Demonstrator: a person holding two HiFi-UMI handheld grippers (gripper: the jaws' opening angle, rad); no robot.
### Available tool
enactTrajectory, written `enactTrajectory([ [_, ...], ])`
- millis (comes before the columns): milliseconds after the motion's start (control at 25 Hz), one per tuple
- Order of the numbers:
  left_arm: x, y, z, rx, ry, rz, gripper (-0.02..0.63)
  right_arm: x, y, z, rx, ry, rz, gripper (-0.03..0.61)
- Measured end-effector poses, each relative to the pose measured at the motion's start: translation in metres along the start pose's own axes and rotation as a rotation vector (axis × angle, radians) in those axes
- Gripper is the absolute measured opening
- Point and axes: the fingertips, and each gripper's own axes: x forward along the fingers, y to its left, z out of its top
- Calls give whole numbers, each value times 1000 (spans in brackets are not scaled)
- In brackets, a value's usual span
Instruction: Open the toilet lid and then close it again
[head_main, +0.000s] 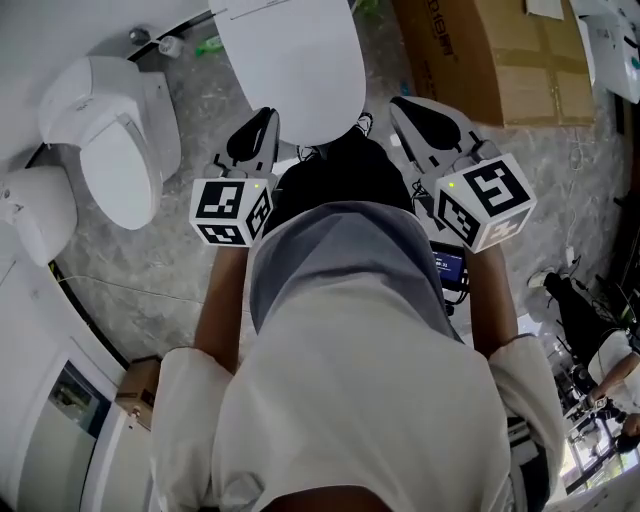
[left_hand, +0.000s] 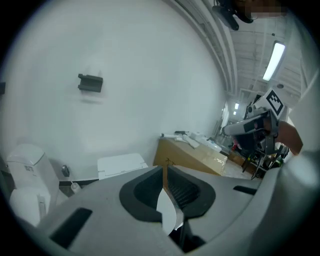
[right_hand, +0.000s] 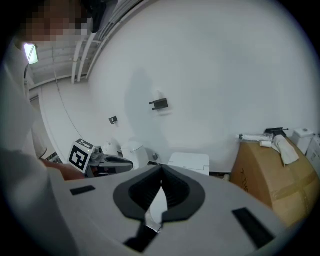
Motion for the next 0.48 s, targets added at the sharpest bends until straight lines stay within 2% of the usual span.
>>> enactTrajectory([
  [240, -28, -8, 51, 0, -107, 26, 31, -13, 4, 22, -86, -43, -25, 11],
  [480, -54, -22, 82, 51, -178, 51, 31, -25, 12, 34, -123, -70, -29, 9],
])
